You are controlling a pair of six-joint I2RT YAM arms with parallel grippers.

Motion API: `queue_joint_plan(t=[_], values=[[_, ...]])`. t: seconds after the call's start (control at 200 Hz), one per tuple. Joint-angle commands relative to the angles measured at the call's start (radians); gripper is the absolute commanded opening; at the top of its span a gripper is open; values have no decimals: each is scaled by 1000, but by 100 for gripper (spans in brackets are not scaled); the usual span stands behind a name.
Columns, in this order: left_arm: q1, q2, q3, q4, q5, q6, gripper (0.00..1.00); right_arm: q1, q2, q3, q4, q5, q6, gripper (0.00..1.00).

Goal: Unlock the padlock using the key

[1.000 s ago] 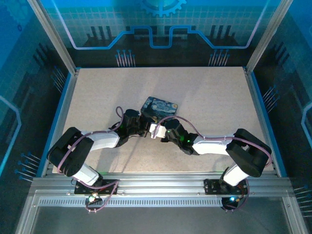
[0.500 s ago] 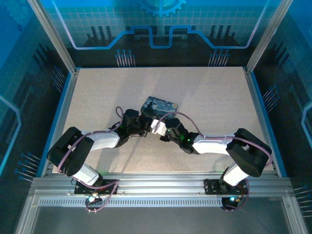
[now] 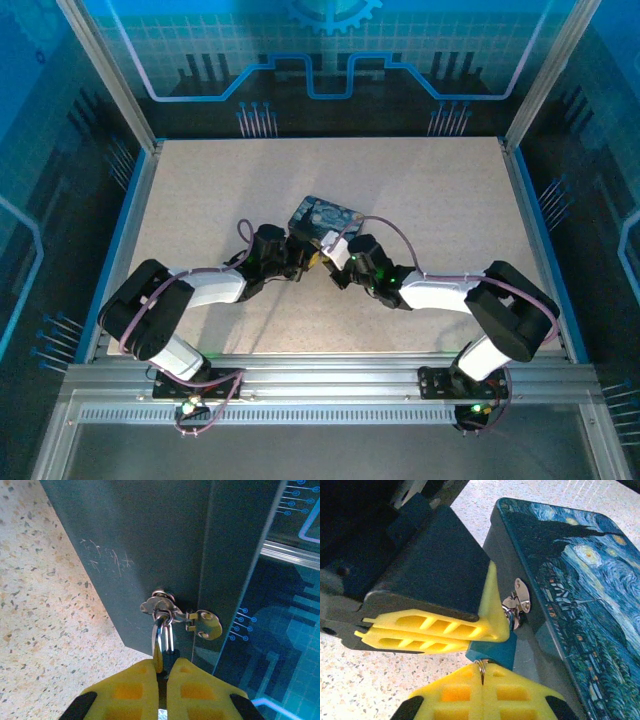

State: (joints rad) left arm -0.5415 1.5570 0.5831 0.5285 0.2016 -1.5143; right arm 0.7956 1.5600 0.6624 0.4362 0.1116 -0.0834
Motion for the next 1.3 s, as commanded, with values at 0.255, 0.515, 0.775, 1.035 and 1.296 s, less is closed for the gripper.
queue_joint_plan(t=[0.255, 0.515, 0.775, 1.035, 1.296], values=[[-22, 5, 33, 36, 25, 11, 8, -48, -6, 33, -58, -72, 147, 0], [-21, -1, 25, 24, 19, 24, 26, -104, -17, 21, -82, -164, 235, 0], [9, -66, -9, -29, 8, 65, 40, -171, -20, 14, -106, -299, 363, 0], [53, -194, 28, -260, -45, 226, 50, -222, -28, -13, -92, -407, 571, 0], [124, -257, 79, -421, -72, 379, 64, -233, -22, -32, -51, -441, 695, 0]])
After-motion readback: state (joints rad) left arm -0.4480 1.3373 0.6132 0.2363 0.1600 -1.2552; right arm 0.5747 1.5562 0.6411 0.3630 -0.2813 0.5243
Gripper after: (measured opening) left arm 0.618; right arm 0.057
